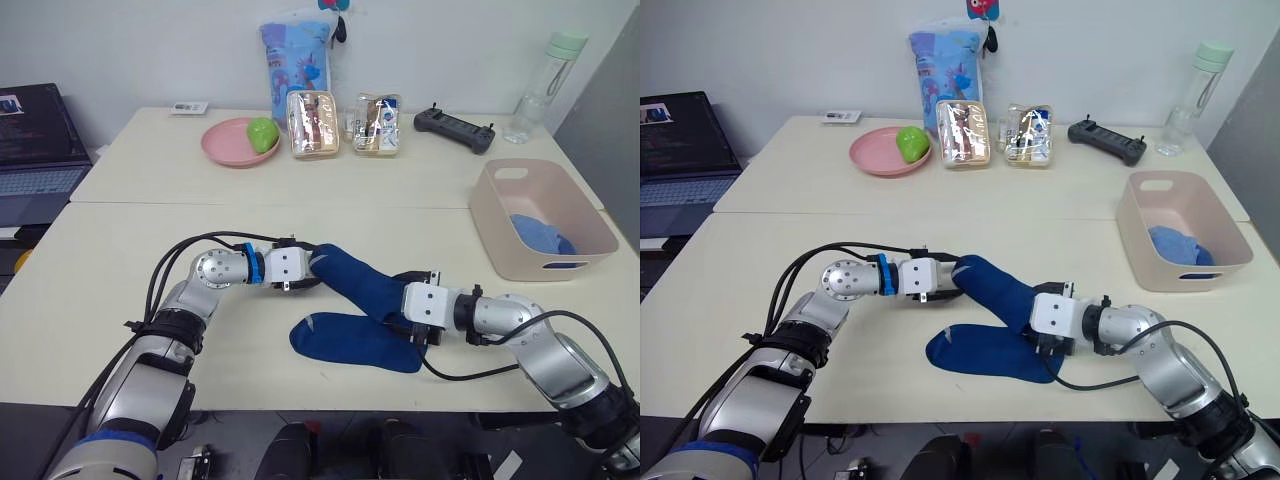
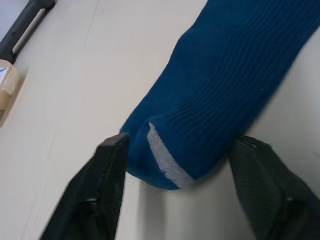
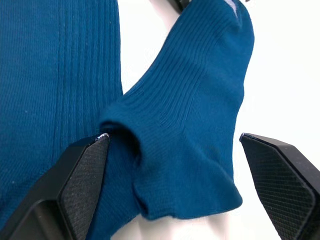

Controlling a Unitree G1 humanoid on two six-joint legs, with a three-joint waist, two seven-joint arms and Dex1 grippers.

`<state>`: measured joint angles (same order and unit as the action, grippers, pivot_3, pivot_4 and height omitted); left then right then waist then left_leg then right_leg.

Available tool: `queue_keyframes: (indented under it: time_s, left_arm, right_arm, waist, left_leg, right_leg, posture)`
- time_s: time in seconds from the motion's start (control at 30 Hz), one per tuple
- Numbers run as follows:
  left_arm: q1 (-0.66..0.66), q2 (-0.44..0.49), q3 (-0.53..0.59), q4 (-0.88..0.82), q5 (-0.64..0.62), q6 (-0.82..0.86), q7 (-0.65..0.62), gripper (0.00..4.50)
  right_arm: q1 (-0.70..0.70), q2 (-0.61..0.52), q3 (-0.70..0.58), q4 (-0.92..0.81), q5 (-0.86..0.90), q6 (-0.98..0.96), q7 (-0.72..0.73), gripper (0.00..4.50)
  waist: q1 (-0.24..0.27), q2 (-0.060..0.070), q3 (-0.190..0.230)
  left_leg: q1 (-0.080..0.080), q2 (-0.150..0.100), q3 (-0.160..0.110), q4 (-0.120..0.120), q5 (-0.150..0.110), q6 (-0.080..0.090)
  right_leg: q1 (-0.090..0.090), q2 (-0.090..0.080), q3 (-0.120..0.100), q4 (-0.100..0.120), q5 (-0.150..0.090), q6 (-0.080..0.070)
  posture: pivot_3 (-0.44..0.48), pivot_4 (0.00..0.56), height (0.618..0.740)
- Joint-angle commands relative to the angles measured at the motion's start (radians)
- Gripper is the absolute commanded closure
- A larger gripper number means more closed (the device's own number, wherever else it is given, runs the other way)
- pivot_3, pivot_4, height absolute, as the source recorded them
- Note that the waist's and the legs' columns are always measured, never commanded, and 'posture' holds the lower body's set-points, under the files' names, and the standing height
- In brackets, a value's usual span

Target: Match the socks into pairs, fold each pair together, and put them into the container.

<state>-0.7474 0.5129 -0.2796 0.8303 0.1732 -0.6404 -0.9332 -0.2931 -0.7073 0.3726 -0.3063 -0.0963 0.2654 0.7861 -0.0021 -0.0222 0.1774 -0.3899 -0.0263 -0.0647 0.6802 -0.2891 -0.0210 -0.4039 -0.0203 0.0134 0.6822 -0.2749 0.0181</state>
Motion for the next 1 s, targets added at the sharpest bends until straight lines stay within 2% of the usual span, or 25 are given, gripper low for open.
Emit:
queue_keyframes:
  time_s: [0.03, 0.1, 0.2, 0.23, 0.47, 0.77, 0.9, 1.0]
  left_arm:
    - [-0.005, -0.010, -0.004, 0.038, 0.000, 0.003, -0.013, 2.79]
    - [-0.005, -0.014, 0.000, 0.039, -0.010, 0.005, -0.026, 3.42]
    - [-0.003, -0.019, 0.005, 0.035, -0.024, 0.010, -0.043, 4.32]
    - [-0.003, -0.021, 0.007, 0.034, -0.026, 0.012, -0.045, 4.50]
    - [0.011, -0.022, 0.021, 0.016, -0.048, 0.020, -0.056, 4.50]
    - [0.050, 0.000, 0.074, -0.110, -0.156, 0.105, -0.116, 4.50]
    - [0.090, 0.016, 0.129, -0.281, -0.276, 0.275, -0.170, 4.50]
    - [0.137, 0.070, 0.162, -0.485, -0.401, 0.543, -0.241, 4.50]
  right_arm:
    - [-0.019, 0.048, -0.062, -0.026, 0.048, -0.014, -0.009, 0.18]
    - [-0.016, 0.061, -0.075, -0.033, 0.058, -0.018, 0.000, 0.61]
    - [-0.008, 0.062, -0.079, -0.041, 0.064, -0.029, 0.016, 1.57]
    - [-0.008, 0.064, -0.079, -0.042, 0.068, -0.032, 0.021, 1.98]
    - [-0.005, 0.088, -0.097, -0.050, 0.100, -0.009, 0.034, 4.45]
    - [-0.024, 0.119, -0.209, -0.059, 0.251, 0.099, 0.047, 4.45]
    - [-0.055, 0.101, -0.264, -0.068, 0.323, 0.156, 0.072, 4.45]
    - [-0.066, 0.070, -0.303, -0.078, 0.348, 0.192, 0.075, 4.45]
  waist:
    - [0.000, 0.000, 0.000]
    - [0.000, 0.000, 0.000]
    - [0.000, 0.000, 0.000]
    - [0.000, 0.000, 0.000]
    - [-0.001, 0.000, 0.000]
    - [-0.001, 0.000, 0.000]
    - [-0.003, 0.000, 0.000]
    - [-0.006, 0.000, 0.000]
  left_leg:
    - [0.000, 0.000, 0.000, 0.000, 0.000, 0.000]
    - [0.000, 0.000, 0.000, 0.000, 0.000, 0.000]
    - [0.000, 0.000, 0.000, 0.000, 0.000, 0.000]
    - [0.000, 0.000, 0.000, 0.000, 0.000, 0.000]
    - [0.000, 0.000, 0.000, 0.000, 0.000, 0.000]
    - [0.000, 0.001, 0.000, 0.000, 0.000, 0.000]
    - [-0.001, 0.001, 0.000, 0.000, 0.000, 0.000]
    - [-0.001, 0.001, 0.000, 0.000, 0.000, 0.000]
  right_leg:
    - [0.000, 0.000, 0.000, 0.000, 0.000, 0.000]
    - [0.000, 0.000, 0.000, 0.000, 0.000, 0.000]
    - [0.000, 0.000, 0.000, 0.000, 0.000, 0.000]
    - [0.000, 0.000, 0.000, 0.000, 0.000, 0.000]
    - [0.000, 0.000, 0.000, 0.000, 0.000, 0.000]
    - [-0.001, 0.000, 0.000, 0.000, 0.000, 0.000]
    - [-0.001, 0.000, 0.001, 0.000, 0.000, 0.000]
    - [-0.001, 0.000, 0.001, 0.000, 0.000, 0.000]
  posture:
    - [0.000, 0.150, 0.740]
    - [0.000, 0.150, 0.740]
    - [0.000, 0.150, 0.740]
    - [0.000, 0.150, 0.740]
    - [0.000, 0.150, 0.740]
    - [0.000, 0.150, 0.740]
    - [0.000, 0.150, 0.740]
    - [0.000, 0.150, 0.740]
